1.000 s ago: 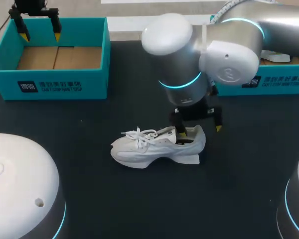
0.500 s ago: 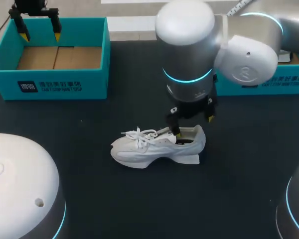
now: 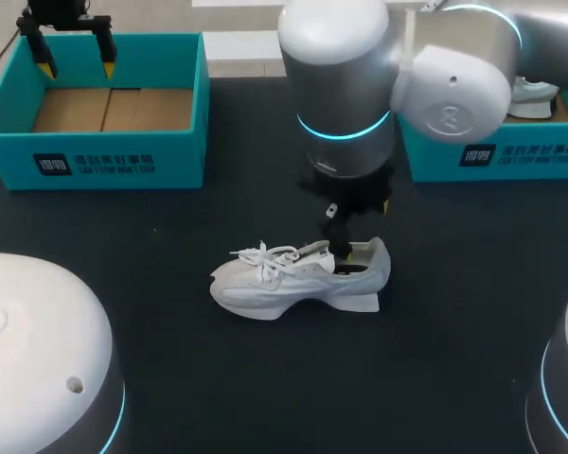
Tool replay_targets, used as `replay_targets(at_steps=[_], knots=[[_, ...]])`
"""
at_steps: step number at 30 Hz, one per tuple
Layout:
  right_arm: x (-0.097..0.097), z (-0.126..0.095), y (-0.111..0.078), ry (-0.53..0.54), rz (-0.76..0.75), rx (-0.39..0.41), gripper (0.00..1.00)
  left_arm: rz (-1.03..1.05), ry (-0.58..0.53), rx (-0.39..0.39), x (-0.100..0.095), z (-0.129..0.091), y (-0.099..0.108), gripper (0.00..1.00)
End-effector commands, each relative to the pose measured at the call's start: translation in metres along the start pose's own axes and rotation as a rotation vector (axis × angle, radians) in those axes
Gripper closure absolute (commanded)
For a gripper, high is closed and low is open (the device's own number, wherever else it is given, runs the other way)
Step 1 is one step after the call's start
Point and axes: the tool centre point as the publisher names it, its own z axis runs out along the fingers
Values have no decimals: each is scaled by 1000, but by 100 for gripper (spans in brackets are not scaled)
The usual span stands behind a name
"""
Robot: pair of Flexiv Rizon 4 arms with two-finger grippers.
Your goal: Take the shoe out of the shoebox, open the shoe tongue, remove and reinsert the insole, then place the shoe into the shoebox
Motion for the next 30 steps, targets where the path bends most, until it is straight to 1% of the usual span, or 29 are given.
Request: replay_targets(at_steps=[1,7,8,9,10,11,12,13,15,17,19,23,28,30], knots=[[1,0,6,-8,-452,53,0,0,-1,-1,0,0,0,0],[1,0,6,-8,-452,53,0,0,-1,-1,0,0,0,0],[1,1,2,-26,-498,-1,0,0,-1,-1,0,0,0,0],[2,3,-2,-16,-529,-39,0,0,-1,-1,0,0,0,0],[2,3,-7,-11,-516,-49,0,0,-1,-1,0,0,0,0],[2,3,-10,-14,-531,-111,0,0,-1,-1,0,0,0,0],[3,4,-13,-4,-535,-147,0,0,-1,-1,0,0,0,0],[2,5,-16,-4,-517,-166,0,0,-1,-1,0,0,0,0],[2,8,-21,11,-509,-246,0,0,-1,-1,0,0,0,0],[2,10,-24,2,-525,-302,0,0,-1,-1,0,0,0,0],[1,12,-27,3,-543,-339,0,0,-1,-1,0,0,0,0],[-6,18,-37,27,-567,-379,0,0,-1,-1,0,0,0,0],[-20,21,-50,28,-588,-422,0,0,-1,-1,0,0,0,0],[-27,23,-56,37,-592,-391,0,0,-1,-1,0,0,0,0]])
